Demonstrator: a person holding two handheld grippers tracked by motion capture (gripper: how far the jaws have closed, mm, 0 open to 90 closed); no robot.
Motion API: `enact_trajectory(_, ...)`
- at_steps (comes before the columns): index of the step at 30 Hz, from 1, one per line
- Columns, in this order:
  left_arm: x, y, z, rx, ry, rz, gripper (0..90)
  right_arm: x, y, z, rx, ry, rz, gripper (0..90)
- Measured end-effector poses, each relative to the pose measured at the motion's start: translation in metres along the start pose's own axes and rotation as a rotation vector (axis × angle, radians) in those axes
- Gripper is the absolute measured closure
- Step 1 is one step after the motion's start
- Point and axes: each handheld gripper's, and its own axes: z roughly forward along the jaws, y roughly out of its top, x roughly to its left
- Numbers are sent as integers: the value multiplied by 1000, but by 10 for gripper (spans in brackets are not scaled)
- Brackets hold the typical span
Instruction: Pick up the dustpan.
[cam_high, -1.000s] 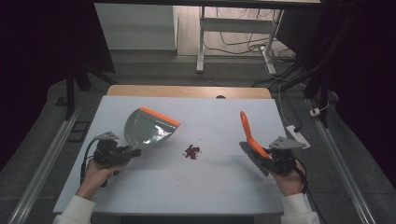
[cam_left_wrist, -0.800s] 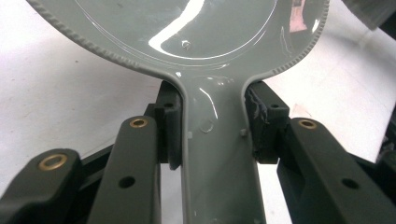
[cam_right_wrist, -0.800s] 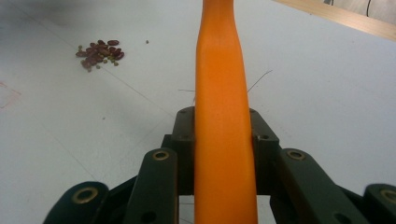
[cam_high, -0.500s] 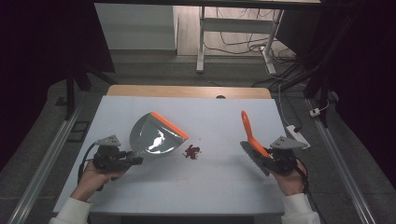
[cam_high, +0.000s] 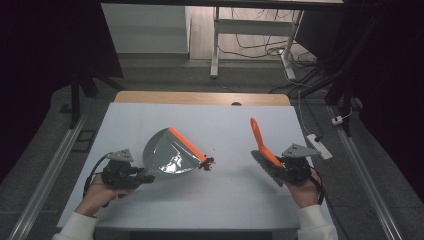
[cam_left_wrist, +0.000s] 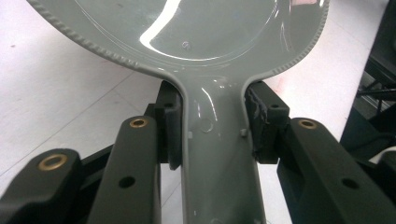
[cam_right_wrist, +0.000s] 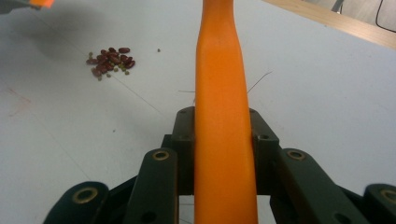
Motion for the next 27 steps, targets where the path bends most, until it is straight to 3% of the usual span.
enact_trajectory(5, -2, -1, 1, 28, -18, 21, 614, 3, 8, 10, -5, 18, -1, 699)
enact_trajectory(9, -3, -3, 1, 48, -1, 53, 614, 7, 15, 22, 3, 22, -14, 699)
enact_trajectory(19, -3, -8, 2, 85, -19, 55, 613, 14, 36, 48, 2, 50, -13, 700)
enact_trajectory(27, -8, -11, 1, 101, -5, 64, 614, 15, 52, 65, -14, 55, -6, 699)
